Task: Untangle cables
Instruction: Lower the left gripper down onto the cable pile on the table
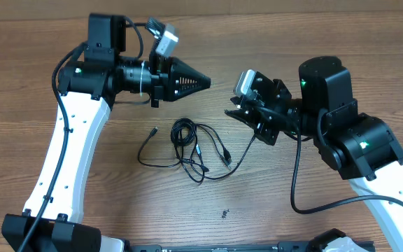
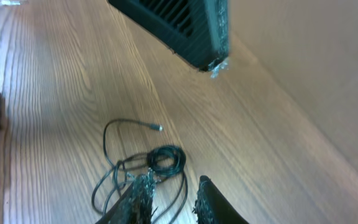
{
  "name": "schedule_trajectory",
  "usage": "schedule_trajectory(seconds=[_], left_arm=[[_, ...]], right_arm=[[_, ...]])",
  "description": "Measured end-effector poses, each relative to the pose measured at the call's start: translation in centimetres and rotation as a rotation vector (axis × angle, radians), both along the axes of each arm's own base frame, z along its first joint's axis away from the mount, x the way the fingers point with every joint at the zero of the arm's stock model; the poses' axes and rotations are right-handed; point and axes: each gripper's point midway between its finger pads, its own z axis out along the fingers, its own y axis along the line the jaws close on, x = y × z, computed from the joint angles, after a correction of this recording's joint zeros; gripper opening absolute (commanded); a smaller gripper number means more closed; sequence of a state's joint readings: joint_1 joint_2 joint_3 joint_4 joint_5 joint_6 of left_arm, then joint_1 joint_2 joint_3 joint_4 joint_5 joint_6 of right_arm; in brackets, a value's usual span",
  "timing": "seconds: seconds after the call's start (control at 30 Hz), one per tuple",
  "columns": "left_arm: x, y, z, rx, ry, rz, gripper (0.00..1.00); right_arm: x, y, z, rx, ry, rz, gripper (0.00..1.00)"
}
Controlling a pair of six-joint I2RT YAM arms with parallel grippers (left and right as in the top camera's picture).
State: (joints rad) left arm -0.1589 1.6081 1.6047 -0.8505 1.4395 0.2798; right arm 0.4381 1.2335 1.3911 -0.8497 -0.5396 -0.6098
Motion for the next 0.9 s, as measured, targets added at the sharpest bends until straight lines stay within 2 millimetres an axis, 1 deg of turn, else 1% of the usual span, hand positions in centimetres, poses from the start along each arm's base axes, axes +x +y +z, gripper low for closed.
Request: schedule_trajectory(seconds=[0.03, 0.07, 0.1, 0.2, 0.23, 0.3, 0.33, 0.43, 0.47, 0.57, 0.63, 0.73, 0.8, 0.9], left_arm=[[0.1, 0.1, -1.1, 0.052, 0.044, 0.034, 0.31], [0.2, 0.2, -1.7, 0.079, 0.05, 0.05, 0.42], [0.1, 0.5, -2.8, 0.142, 0.092, 0.08, 0.51], [-0.8, 1.5, -5.9, 0.298, 0.163, 0.123, 0.7], [-1.3, 1.9, -6.9, 0.351, 0.167, 0.124, 0.73], [-2.6, 2.8, -8.5, 0.448, 0.18, 0.109, 0.8], [-3.5, 3.5, -9.5, 0.509, 0.168, 0.086, 0.79], [-5.3, 5.1, -11.2, 0.641, 0.14, 0.028, 0.76], [-5.4, 5.5, -11.7, 0.678, 0.119, 0.018, 0.77], [-4.8, 6.5, -12.8, 0.756, 0.031, 0.007, 0.84], [-4.4, 7.0, -13.5, 0.791, -0.006, 0.005, 0.86], [-4.6, 7.7, -15.1, 0.845, -0.01, -0.012, 0.83], [-5.0, 8.1, -16.5, 0.894, -0.008, -0.035, 0.82], [-5.4, 8.1, -18.7, 0.951, -0.028, -0.071, 0.82]], right_arm=[[-0.1, -0.3, -0.5, -0.017, 0.018, -0.013, 0.25], [-0.1, -0.3, -0.5, -0.019, 0.021, -0.015, 0.33], [-0.1, -0.4, -0.7, -0.026, 0.026, -0.021, 0.36], [0.0, -0.8, -1.1, -0.043, 0.037, -0.04, 0.37], [0.0, -0.8, -1.1, -0.046, 0.038, -0.043, 0.42], [0.0, -0.9, -1.2, -0.051, 0.038, -0.047, 0.44], [0.1, -0.9, -1.2, -0.051, 0.039, -0.05, 0.44], [0.0, -1.0, -1.3, -0.055, 0.041, -0.051, 0.44], [0.0, -1.0, -1.3, -0.054, 0.041, -0.052, 0.45], [0.0, -1.0, -1.3, -0.052, 0.046, -0.056, 0.45], [0.0, -1.0, -1.3, -0.051, 0.048, -0.057, 0.45], [0.0, -1.0, -1.3, -0.049, 0.052, -0.06, 0.45], [0.0, -1.0, -1.3, -0.048, 0.054, -0.062, 0.45], [0.1, -1.0, -1.3, -0.047, 0.055, -0.063, 0.45]])
